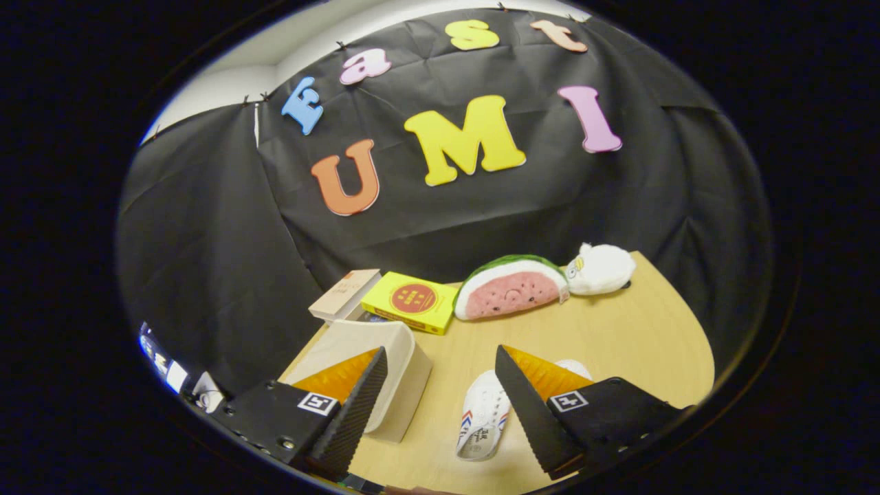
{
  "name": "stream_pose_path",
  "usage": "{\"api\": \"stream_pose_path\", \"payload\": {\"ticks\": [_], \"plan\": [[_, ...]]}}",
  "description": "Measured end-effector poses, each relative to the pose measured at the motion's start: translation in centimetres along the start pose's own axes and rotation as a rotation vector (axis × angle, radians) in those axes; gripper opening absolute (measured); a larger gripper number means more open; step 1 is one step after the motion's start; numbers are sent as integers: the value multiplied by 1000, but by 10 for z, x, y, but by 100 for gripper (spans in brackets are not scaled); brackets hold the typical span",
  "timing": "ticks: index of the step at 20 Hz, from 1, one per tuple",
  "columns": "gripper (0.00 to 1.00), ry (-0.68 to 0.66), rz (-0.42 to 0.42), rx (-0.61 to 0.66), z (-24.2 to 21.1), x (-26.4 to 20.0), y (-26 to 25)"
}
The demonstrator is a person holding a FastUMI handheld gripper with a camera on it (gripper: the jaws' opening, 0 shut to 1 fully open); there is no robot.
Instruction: Open the storage box then place both shoes into the box .Put the left shoe in first, then the right shoe, with the right side of both shoes facing outward in a uniform manner.
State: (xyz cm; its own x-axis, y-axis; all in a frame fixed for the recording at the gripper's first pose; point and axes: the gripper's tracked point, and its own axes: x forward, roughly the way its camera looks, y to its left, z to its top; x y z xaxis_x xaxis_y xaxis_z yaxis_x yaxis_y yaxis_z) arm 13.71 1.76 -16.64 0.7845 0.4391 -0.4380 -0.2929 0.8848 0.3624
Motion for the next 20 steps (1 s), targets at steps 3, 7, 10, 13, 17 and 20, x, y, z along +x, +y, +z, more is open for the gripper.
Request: {"api": "stream_pose_path", "payload": {"ticks": [3, 7, 10, 13, 17, 20], "plan": [[96, 99, 116, 68, -13, 44, 6], [96, 219, 249, 103, -33, 86, 19], [96, 284, 324, 133, -45, 104, 25], [96, 395, 458, 183, -65, 117, 40], [94, 539, 650, 271, -82, 133, 61], [94, 606, 716, 318, -92, 153, 68]]}}
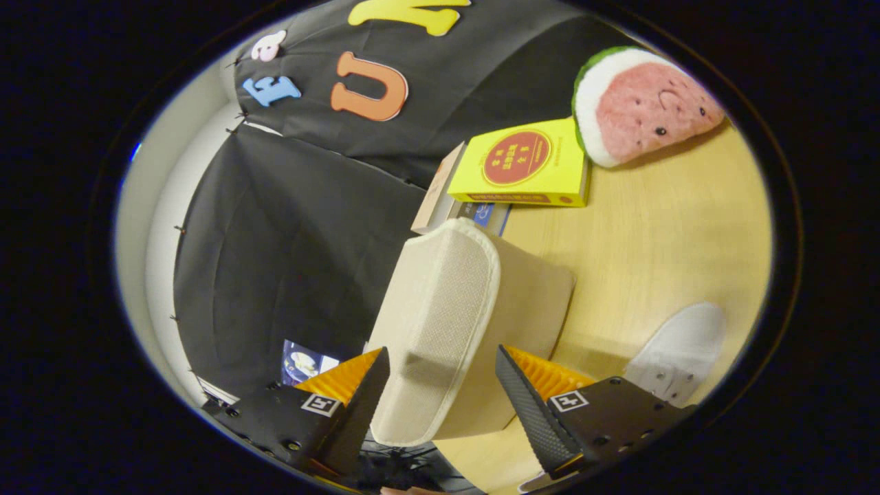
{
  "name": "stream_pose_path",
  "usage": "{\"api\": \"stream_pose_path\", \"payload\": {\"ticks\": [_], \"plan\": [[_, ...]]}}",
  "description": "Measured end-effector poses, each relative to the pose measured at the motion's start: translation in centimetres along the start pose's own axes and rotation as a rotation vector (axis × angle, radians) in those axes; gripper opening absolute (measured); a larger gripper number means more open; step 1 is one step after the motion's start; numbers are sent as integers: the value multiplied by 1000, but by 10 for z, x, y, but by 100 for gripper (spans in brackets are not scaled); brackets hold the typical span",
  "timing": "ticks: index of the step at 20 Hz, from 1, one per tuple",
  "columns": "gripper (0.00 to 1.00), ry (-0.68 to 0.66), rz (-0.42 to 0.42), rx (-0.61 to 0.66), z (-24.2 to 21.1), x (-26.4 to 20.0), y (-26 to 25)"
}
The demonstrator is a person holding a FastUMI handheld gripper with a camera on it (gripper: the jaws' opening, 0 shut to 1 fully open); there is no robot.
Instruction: Open the storage box then place both shoes into the box .Put the left shoe in first, then the right shoe, with the right side of both shoes facing outward in a uniform manner.
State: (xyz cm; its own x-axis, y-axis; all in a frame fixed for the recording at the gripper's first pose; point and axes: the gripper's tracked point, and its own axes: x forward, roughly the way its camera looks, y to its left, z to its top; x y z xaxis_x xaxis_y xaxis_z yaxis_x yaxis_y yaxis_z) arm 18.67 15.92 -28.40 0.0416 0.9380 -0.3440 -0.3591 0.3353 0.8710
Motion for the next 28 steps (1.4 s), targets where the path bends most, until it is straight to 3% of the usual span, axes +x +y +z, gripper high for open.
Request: {"api": "stream_pose_path", "payload": {"ticks": [3, 6, 10, 14, 17, 19, 20, 24, 26, 28], "plan": [[93, 30, 98, 26, 0, 8, 7], [68, 61, 133, 76, -7, 9, 8], [59, 67, 128, 98, -9, 4, 11], [57, 58, 79, 90, -9, 0, 9], [56, 31, -19, 108, -4, -5, 7], [29, 3, -67, 166, 2, -12, 10], [22, 1, -71, 179, 1, -22, 14], [8, -21, -60, 175, 5, -31, 36], [0, -40, -130, 173, 11, -36, 37], [0, -50, -154, 154, 15, -37, 62]]}}
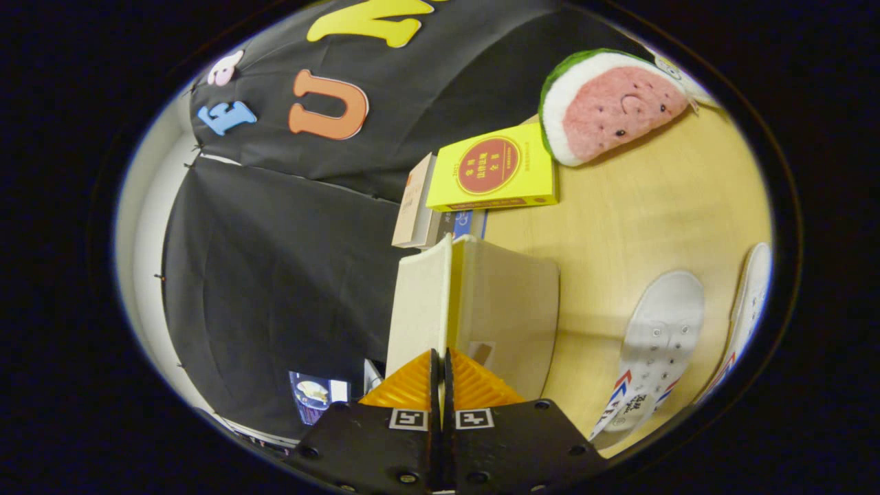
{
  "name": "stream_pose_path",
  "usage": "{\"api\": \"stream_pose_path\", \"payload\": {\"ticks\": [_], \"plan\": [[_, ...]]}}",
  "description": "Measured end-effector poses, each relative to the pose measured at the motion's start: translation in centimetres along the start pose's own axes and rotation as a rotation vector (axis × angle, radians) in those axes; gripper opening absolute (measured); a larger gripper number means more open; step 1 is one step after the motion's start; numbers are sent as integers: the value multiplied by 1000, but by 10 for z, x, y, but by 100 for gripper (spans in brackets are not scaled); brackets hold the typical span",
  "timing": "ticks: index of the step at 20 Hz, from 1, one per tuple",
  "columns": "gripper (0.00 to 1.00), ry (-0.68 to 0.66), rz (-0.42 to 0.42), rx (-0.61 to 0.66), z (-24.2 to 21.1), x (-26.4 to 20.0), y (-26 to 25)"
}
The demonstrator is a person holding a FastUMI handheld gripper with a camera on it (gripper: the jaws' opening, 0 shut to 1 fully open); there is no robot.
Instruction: Open the storage box then place both shoes into the box .Put the left shoe in first, then the right shoe, with the right side of both shoes facing outward in a uniform manner.
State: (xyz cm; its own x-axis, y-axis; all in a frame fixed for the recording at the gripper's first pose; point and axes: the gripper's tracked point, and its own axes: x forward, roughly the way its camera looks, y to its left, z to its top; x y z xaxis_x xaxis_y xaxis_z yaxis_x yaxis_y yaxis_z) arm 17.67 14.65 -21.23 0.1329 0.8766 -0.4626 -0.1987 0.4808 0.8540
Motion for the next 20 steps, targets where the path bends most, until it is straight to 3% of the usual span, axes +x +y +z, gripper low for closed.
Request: {"api": "stream_pose_path", "payload": {"ticks": [7, 17, 20], "plan": [[0, -59, -126, -85, 14, 1, 70], [1, -132, -162, -93, 19, 33, 183], [1, -173, -208, -66, 12, 46, 214]]}}
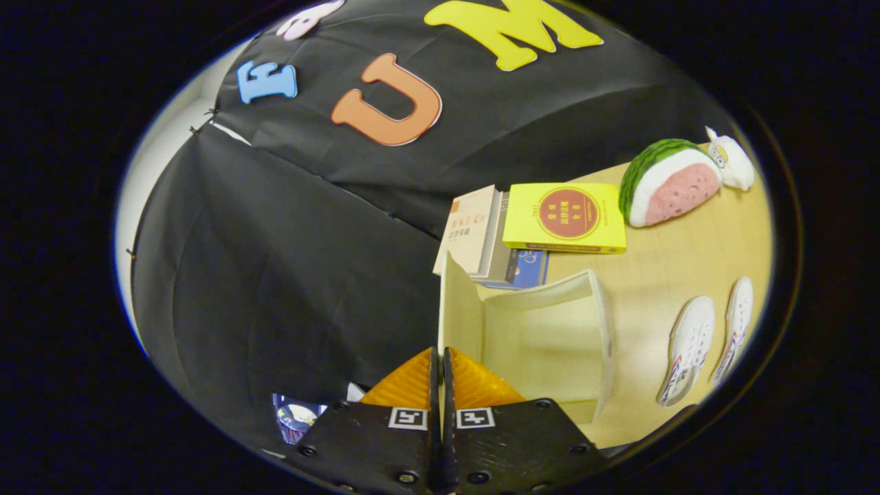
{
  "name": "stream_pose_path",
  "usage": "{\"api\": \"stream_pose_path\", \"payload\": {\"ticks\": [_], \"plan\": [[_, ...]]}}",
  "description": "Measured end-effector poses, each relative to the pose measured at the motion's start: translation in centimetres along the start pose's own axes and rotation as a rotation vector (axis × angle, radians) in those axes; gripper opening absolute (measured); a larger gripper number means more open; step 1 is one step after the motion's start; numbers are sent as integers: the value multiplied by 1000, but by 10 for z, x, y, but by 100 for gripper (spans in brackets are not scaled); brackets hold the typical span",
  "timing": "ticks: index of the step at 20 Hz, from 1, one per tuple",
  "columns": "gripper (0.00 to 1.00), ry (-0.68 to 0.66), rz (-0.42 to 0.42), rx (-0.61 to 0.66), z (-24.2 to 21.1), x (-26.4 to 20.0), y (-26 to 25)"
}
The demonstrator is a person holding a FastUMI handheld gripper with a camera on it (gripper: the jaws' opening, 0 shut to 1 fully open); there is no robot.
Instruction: Open the storage box then place both shoes into the box .Put the left shoe in first, then the right shoe, with the right side of both shoes facing outward in a uniform manner.
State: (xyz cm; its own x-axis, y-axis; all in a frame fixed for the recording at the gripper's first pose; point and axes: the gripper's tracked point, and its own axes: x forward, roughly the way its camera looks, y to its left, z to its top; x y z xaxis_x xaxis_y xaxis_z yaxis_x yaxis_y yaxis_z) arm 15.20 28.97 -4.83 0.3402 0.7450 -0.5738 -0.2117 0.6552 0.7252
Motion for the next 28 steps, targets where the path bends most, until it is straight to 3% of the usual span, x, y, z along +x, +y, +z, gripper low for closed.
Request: {"api": "stream_pose_path", "payload": {"ticks": [6, 9, 11, 13, 14, 18, 21, 23, 28], "plan": [[1, -150, -147, 162, -17, -1, 28], [1, -137, -163, 99, -29, 5, 48], [1, -123, -112, 58, -32, 19, 72], [23, -104, -39, 20, -35, 26, 98], [28, -103, -15, -6, -34, 27, 108], [86, -114, -71, -140, -39, 18, 104], [96, -105, -89, -168, -42, 8, 87], [96, -114, -129, -192, -38, -6, 59], [96, -72, -295, -218, -42, -32, -58]]}}
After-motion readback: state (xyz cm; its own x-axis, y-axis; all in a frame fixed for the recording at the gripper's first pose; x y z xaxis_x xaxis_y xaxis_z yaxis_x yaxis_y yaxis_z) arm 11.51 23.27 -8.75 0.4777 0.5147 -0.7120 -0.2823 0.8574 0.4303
